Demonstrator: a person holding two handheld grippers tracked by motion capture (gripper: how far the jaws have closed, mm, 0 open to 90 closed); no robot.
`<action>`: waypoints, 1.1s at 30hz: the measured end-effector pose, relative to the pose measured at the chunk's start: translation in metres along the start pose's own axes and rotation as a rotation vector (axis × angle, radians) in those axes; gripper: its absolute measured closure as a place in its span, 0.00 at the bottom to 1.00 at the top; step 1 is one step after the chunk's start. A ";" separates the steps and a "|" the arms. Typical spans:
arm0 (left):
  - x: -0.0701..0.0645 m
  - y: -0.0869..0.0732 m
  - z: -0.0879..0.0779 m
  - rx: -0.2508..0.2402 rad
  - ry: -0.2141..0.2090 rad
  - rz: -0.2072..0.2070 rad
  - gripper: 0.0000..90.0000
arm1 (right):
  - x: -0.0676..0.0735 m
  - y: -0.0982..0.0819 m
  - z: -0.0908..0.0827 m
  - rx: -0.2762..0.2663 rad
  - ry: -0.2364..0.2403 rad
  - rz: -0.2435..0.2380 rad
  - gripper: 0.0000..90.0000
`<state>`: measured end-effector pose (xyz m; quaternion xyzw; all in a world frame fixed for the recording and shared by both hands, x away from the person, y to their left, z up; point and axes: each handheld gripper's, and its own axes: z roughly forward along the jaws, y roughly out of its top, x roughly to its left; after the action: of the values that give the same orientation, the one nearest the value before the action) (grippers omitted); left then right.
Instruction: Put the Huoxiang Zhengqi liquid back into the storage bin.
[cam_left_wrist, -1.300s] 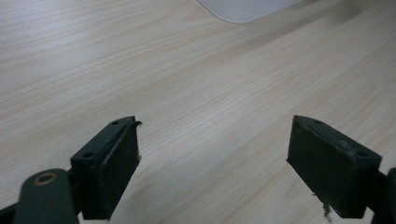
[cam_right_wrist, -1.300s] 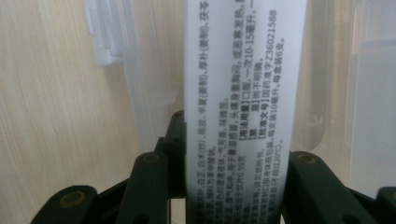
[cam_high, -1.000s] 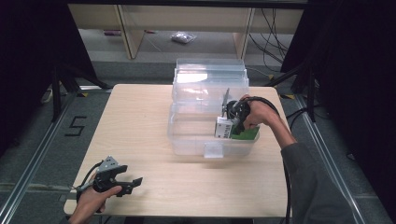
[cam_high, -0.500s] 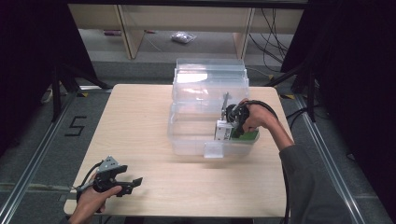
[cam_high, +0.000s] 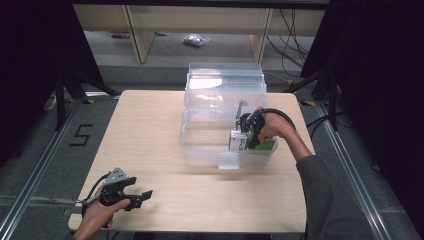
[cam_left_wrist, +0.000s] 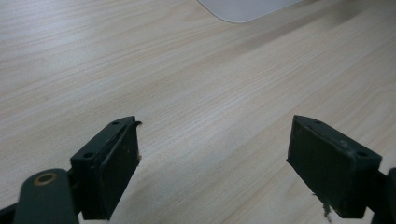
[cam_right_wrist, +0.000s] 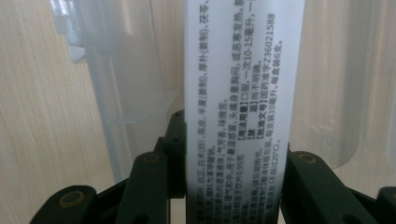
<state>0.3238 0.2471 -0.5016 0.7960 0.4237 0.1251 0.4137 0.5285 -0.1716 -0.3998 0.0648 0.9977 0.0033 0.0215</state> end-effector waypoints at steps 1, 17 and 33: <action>0.000 0.000 0.000 -0.007 0.002 -0.002 0.18 | -0.001 0.000 0.002 -0.006 -0.003 -0.017 0.71; -0.001 0.000 0.002 -0.017 -0.002 -0.020 0.18 | 0.000 -0.001 0.014 0.006 0.021 -0.006 0.71; -0.002 0.000 0.002 -0.025 -0.005 -0.024 0.18 | 0.004 -0.004 -0.002 -0.032 0.025 0.023 0.64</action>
<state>0.3235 0.2441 -0.5029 0.7860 0.4305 0.1233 0.4261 0.5243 -0.1750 -0.3984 0.0758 0.9969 0.0203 0.0099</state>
